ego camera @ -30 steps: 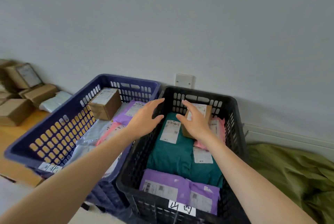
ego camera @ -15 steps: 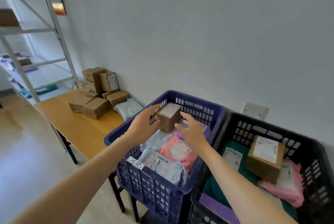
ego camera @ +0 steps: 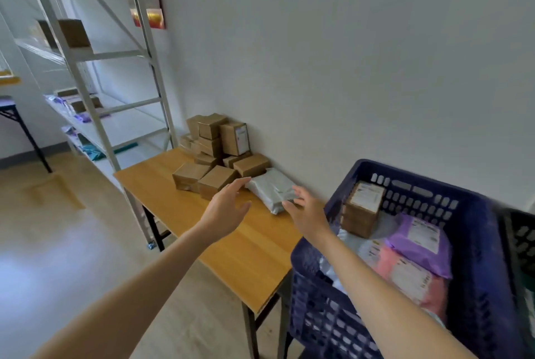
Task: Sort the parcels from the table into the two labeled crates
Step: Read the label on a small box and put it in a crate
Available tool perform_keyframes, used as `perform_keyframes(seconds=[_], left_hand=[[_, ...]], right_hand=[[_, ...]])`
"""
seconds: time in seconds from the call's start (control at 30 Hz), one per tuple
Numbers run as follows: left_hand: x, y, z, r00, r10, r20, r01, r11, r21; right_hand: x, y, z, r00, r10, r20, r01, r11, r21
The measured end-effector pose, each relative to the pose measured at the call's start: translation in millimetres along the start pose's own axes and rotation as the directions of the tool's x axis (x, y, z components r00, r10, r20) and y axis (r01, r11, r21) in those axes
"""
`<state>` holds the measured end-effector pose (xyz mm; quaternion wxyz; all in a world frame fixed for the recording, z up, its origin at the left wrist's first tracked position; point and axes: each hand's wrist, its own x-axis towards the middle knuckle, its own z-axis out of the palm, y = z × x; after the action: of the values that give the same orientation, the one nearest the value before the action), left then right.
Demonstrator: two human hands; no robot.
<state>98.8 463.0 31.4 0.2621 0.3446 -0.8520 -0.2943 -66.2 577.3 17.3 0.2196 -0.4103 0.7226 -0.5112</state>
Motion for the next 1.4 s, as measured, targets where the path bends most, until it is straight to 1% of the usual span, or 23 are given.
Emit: perform_keyframes(seconds=[0.17,0.3,0.47,0.63,0.77,0.93,1.1,1.3,1.4], left_hand=[[7,-79,-40,0.996,-0.077,0.047,0.076,0.997,0.023],[17,-133,-57,0.988,-0.152,0.035,0.152,0.988,0.000],[39,-188,-56,0.970,-0.238,0.042,0.240,0.970,-0.040],[76,-232,-51,0.956,-0.286,0.067,0.289,0.957,-0.037],[111,-266,-46,0.940,-0.319,0.125,0.324,0.946,-0.026],[174,-308,-46,0.915,-0.348,0.204,0.348,0.937,0.036],[225,-336,-36,0.895,-0.359,0.264,0.367,0.930,0.022],[270,-366,-10,0.864,-0.357,0.355,0.373,0.928,0.026],[289,-379,0,0.852,-0.324,0.411,0.330,0.942,0.059]], right_hand=[[31,-8,72,0.999,0.053,0.012,-0.053,0.998,0.016],[58,-4,122,0.992,0.120,0.038,-0.121,0.991,0.051],[97,12,176,0.981,0.179,0.074,-0.184,0.982,0.054],[144,31,213,0.972,0.219,0.079,-0.224,0.972,0.066],[181,53,241,0.957,0.276,0.093,-0.283,0.956,0.076],[224,82,271,0.920,0.371,0.129,-0.382,0.921,0.072],[268,94,291,0.896,0.417,0.153,-0.434,0.896,0.093],[309,107,311,0.883,0.456,0.108,-0.467,0.877,0.112],[321,114,321,0.865,0.498,0.065,-0.502,0.856,0.120]])
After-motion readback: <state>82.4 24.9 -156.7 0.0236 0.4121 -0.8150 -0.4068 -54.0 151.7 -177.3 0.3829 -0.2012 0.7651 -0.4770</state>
